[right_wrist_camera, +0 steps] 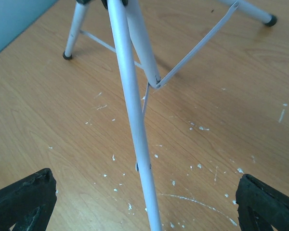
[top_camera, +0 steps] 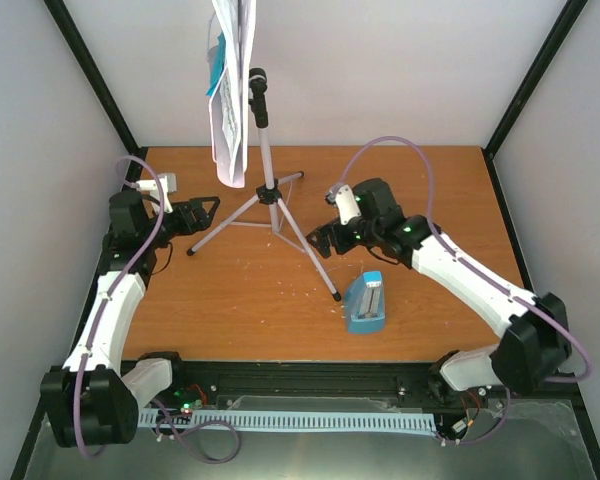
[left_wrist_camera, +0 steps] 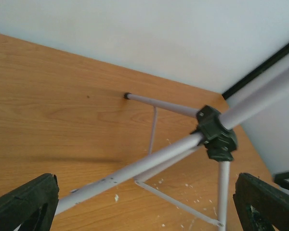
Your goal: Pack up the instrument practice props
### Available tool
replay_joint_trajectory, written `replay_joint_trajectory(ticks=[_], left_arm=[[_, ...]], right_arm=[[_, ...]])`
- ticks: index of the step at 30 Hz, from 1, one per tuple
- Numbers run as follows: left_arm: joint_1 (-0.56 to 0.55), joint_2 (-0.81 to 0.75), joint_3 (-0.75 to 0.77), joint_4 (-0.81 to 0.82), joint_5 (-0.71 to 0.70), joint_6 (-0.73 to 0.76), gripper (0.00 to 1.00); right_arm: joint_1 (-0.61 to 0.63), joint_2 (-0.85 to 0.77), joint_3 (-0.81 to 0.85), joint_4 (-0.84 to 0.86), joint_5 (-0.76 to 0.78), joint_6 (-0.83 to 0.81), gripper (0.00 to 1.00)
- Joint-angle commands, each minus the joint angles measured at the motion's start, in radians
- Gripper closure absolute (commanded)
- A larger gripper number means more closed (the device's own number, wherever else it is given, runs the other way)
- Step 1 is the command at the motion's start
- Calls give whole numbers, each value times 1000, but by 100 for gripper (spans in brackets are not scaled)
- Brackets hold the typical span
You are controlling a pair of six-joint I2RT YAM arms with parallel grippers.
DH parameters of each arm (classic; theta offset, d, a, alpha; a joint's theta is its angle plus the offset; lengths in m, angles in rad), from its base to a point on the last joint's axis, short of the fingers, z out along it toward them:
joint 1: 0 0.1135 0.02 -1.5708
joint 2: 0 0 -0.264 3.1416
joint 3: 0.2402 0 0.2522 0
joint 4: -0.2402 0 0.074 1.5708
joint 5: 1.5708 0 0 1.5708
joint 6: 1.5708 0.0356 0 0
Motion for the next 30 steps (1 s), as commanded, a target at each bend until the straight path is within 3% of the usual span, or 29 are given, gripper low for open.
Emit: replay_joint_trajectory(ticks=[1,12,16,25,30], left_arm=[[9,-14,51,18,112,73,1],[8,-16,31,-25,64,201,0],[9,-3,11,-35,62,231,1],[-18,63,10,-7,302,204,1],[-107,122,10,91,287,127,1]], right_arm=[[41,99,57,-13,35,-18,0],[62,339,188,1,83,-50,0],[62,389,192,12,178,-50,1],[12,349,137,24,295,-33,10],[-72,291,60,61,235,-22,14]])
